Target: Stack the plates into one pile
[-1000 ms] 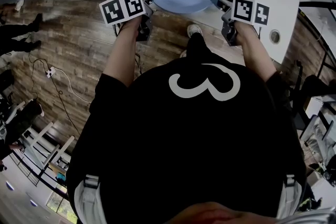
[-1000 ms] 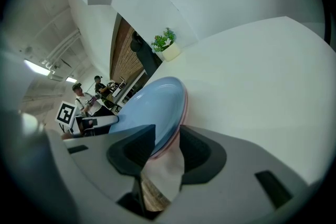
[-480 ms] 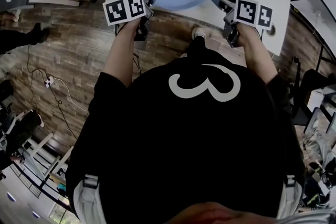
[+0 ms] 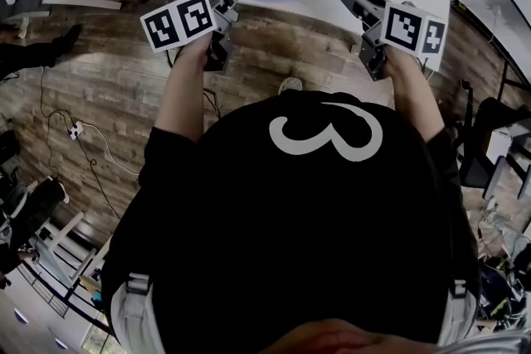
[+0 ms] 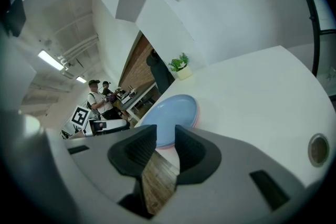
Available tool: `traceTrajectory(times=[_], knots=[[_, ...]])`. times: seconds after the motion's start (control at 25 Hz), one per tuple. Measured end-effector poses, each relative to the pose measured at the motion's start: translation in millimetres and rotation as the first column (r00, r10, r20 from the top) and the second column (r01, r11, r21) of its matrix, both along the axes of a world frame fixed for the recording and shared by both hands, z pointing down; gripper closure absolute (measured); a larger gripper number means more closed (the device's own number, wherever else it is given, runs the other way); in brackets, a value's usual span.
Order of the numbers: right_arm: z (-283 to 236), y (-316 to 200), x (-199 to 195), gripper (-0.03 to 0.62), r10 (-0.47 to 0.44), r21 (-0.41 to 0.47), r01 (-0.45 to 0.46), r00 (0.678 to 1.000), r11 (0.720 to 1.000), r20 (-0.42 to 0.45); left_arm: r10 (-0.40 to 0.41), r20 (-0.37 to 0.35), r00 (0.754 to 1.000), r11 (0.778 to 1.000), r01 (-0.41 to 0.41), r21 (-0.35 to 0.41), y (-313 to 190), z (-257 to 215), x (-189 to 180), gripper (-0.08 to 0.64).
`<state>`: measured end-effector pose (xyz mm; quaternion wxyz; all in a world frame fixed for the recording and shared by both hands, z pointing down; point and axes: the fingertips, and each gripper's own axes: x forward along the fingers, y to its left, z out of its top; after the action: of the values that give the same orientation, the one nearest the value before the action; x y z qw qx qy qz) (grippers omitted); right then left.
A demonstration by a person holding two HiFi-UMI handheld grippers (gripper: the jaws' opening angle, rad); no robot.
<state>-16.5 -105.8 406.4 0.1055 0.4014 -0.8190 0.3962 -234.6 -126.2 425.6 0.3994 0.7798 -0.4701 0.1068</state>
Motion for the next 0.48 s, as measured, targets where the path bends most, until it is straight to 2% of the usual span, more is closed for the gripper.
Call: traceTrajectory(times=[0.2, 0.4, 0.48], knots=[[-36.3, 17.0, 9.4, 0.520, -0.015, 0.104, 0.011, 0.999, 0.994, 0.039, 0.044, -0.046, 0.998, 0.993, -0.038, 0.116, 27.5, -55.8, 35.3, 0.331], [-64.3, 57.2, 6.6, 0.551, -0.120, 0.160, 0.097, 0.983, 0.982, 0.137, 0.116, -0.043, 0.992, 0.979, -0.106, 0.177, 76.4, -91.9, 79.4, 0.343], [-75.5, 73.6, 7.2, 0.555, -0.163, 0.183, 0.130, 0.971, 0.974, 0.177, 0.148, -0.030, 0.989, 0.968, -0.138, 0.208, 94.2, -104.7, 96.3, 0.386]])
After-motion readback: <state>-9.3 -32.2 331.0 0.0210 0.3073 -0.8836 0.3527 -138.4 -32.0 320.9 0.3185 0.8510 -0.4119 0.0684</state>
